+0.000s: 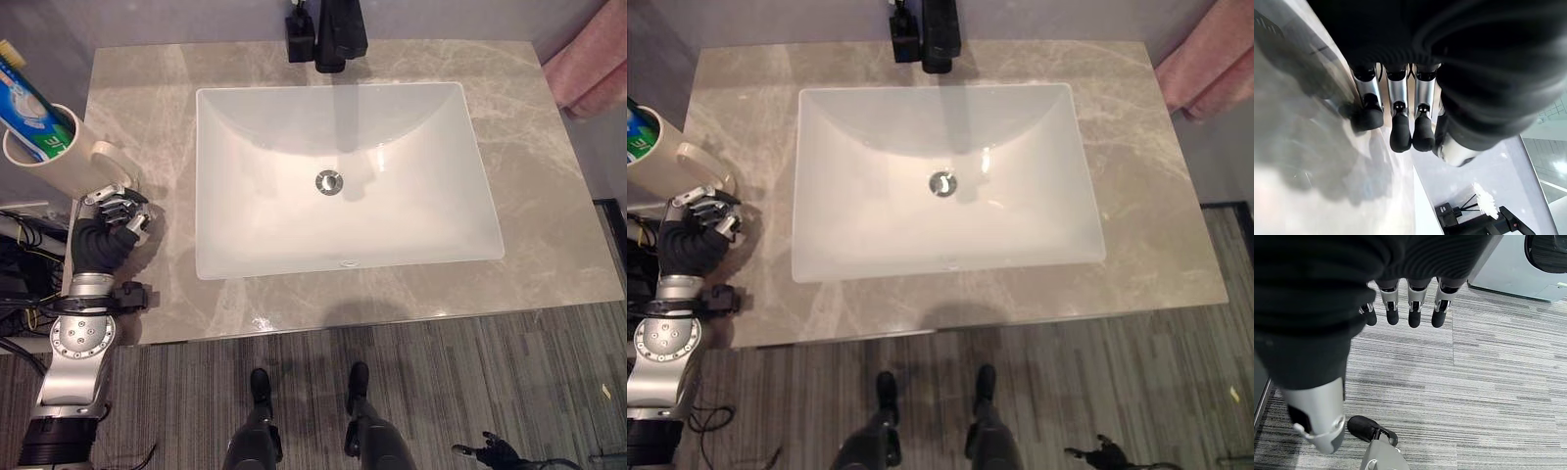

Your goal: Put brush and paste in cup on sink, flatten towel.

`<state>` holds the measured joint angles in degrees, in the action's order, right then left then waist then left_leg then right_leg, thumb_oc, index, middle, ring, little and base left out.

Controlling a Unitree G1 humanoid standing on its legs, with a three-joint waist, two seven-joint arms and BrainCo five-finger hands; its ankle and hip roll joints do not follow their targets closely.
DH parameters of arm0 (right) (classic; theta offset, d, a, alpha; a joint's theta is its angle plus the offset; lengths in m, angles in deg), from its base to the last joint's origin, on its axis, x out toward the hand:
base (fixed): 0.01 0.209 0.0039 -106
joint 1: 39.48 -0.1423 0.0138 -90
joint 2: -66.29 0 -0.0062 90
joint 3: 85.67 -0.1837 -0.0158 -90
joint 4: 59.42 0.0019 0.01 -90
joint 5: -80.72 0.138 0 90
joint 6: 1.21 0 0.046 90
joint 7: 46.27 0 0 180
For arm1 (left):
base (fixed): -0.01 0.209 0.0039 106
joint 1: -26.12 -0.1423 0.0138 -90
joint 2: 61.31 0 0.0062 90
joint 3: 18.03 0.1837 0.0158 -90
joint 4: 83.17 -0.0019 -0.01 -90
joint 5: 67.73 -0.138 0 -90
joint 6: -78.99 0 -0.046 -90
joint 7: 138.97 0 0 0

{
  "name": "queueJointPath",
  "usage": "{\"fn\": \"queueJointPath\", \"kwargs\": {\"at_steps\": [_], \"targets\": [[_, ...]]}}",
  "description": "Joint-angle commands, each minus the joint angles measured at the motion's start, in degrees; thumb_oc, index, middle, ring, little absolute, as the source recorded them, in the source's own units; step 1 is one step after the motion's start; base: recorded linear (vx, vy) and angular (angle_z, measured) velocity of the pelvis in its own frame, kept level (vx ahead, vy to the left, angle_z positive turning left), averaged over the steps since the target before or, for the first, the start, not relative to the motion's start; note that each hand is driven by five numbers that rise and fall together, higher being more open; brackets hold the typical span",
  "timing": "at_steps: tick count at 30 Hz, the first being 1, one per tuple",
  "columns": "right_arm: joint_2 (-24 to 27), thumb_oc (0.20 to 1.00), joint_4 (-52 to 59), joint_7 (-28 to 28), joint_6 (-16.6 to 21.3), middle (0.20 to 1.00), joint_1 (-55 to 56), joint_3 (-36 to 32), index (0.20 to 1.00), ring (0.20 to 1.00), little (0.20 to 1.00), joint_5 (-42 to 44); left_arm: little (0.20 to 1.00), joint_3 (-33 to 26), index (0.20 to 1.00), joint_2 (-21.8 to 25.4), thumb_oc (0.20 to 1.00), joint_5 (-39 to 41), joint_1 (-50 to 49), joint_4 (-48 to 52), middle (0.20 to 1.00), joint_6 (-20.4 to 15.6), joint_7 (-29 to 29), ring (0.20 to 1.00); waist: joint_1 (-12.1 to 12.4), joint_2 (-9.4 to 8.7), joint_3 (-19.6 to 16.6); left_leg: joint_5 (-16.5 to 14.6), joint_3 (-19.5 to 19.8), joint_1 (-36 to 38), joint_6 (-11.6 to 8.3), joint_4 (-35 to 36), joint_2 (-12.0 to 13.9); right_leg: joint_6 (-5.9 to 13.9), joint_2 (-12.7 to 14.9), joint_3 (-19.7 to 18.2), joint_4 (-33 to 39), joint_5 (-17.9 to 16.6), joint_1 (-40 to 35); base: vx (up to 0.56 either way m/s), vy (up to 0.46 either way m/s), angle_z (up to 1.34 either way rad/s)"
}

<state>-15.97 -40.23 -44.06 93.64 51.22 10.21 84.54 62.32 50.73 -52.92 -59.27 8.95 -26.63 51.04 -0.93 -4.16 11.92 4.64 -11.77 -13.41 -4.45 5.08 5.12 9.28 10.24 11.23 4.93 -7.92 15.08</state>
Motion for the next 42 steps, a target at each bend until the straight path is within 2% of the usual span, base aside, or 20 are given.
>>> {"fn": "queueJointPath", "kwargs": {"at_steps": [1,13,22,30,42], "targets": [[0.29,1.0,-1.05,-0.04,-0.34,1.0,-1.96,2.73,1.0,1.0,1.0,2.25,0.2,0.71,0.2,0.8,0.2,-1.21,-0.28,-3.69,0.2,0.22,1.26,0.2,-0.43,-1.79,0.33,0.78,2.08,-1.8,-1.6,-0.08,1.51,4.66,6.41,-0.38,0.07,-2.47,-1.16,0.0,0.0,0.0],[1.54,1.0,-2.14,0.24,-0.92,1.0,-1.71,2.42,1.0,1.0,1.0,0.45,0.2,0.81,0.2,0.08,0.2,1.94,-5.47,-0.79,0.2,0.05,-2.41,0.2,0.65,-0.67,-0.5,0.48,3.22,-0.11,-1.62,-0.08,1.57,4.21,6.35,0.49,0.07,-0.97,-3.93,0.0,-0.001,0.0],[1.75,1.0,-3.27,0.66,-1.18,1.0,-2.02,1.75,1.0,1.0,1.0,-0.08,0.2,-1.55,0.2,-0.2,0.2,3.45,-9.41,-0.11,0.2,0.2,-3.27,0.2,1.47,0.14,-1.69,0.25,4.28,0.04,-1.4,-0.08,1.06,4.12,6.8,1.83,0.07,-0.4,-5.17,0.0,0.0,0.07],[1.42,1.0,-3.6,0.5,-1.37,1.0,-1.72,1.72,1.0,1.0,1.0,-0.21,0.2,-3.07,0.2,0.26,0.2,3.3,-7.61,-2.04,0.2,0.0,-1.16,0.2,1.47,-0.02,-1.93,0.25,4.6,-0.57,-1.16,-0.08,0.32,4.39,7.25,1.83,0.07,-0.94,-4.68,0.0,0.006,0.01],[4.22,1.0,-3.39,0.32,-1.67,1.0,-0.57,-0.77,1.0,1.0,1.0,2.0,0.2,-5.55,0.2,2.72,0.2,1.33,-4.26,-4.4,0.2,-0.29,3.08,0.2,0.3,-0.57,-0.21,0.38,3.56,-2.3,-0.86,-0.08,0.42,4.98,7.01,0.08,0.07,-3.32,-1.63,0.01,0.012,0.0]]}}
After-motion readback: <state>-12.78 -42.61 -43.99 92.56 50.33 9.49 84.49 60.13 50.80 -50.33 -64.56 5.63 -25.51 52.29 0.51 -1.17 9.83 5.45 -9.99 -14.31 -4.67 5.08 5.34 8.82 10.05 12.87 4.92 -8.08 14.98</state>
